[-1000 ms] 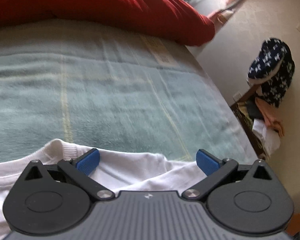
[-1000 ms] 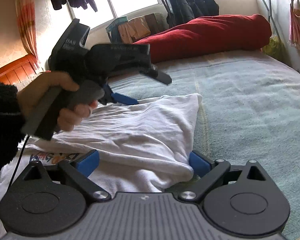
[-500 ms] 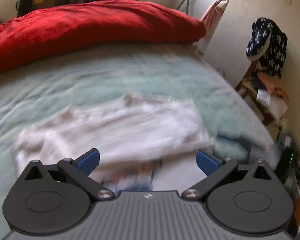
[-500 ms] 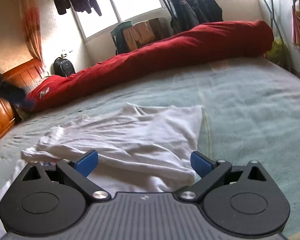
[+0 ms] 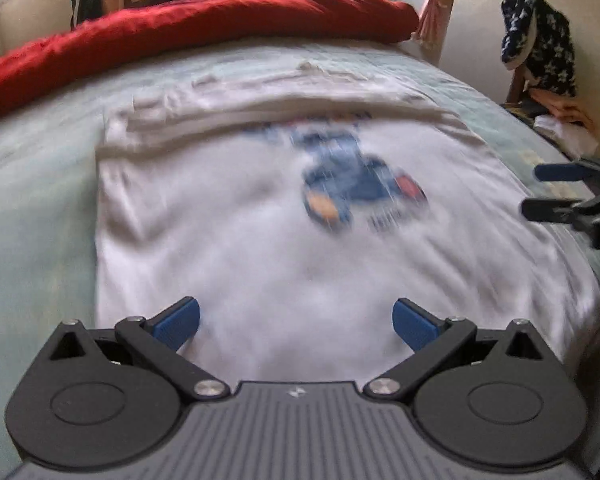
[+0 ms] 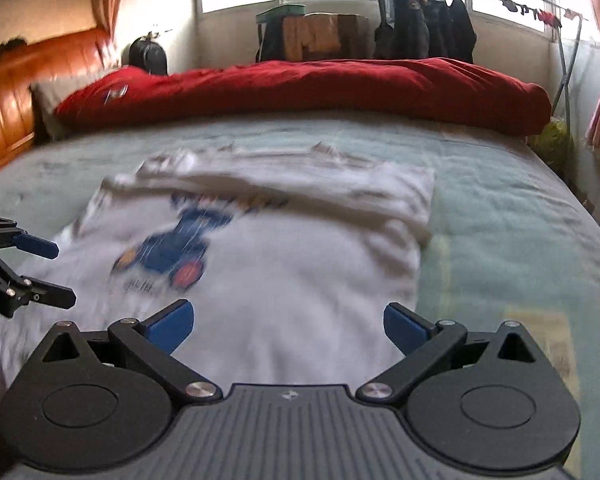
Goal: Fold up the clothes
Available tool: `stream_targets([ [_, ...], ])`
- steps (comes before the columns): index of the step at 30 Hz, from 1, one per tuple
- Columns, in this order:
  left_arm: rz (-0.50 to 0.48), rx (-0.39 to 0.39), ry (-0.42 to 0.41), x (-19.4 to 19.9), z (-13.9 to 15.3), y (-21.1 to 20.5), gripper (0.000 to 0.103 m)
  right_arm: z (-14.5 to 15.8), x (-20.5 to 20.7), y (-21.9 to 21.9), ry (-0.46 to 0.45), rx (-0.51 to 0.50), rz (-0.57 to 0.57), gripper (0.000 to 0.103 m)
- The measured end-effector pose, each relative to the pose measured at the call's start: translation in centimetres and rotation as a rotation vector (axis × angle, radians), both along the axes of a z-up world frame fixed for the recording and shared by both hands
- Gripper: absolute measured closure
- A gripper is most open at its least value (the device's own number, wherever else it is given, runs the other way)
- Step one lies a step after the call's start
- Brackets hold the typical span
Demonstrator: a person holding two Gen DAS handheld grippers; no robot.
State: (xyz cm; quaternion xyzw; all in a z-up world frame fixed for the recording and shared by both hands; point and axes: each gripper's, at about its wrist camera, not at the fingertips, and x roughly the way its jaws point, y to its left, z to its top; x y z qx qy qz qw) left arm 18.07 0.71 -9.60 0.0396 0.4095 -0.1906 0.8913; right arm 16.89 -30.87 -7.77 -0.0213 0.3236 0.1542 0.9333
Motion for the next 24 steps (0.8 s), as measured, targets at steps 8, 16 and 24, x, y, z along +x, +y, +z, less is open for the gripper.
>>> stream_targets([
  [8, -0.004, -0.056, -0.062, -5.0, 0.7, 2.7, 0.001, -4.5, -6.4, 2.0, 0.012, -0.074, -0.042, 0.000],
  [16, 0.072, -0.202, -0.118, 7.3, 5.1, 5.1, 0.001, -3.4, -6.3, 3.0, 0.052, -0.104, -0.079, 0.000],
  [24, 0.207, -0.341, 0.031, 15.8, -0.4, 8.3, 0.001, -3.3, -5.8, 2.7, 0.085, -0.090, -0.089, 0.000],
])
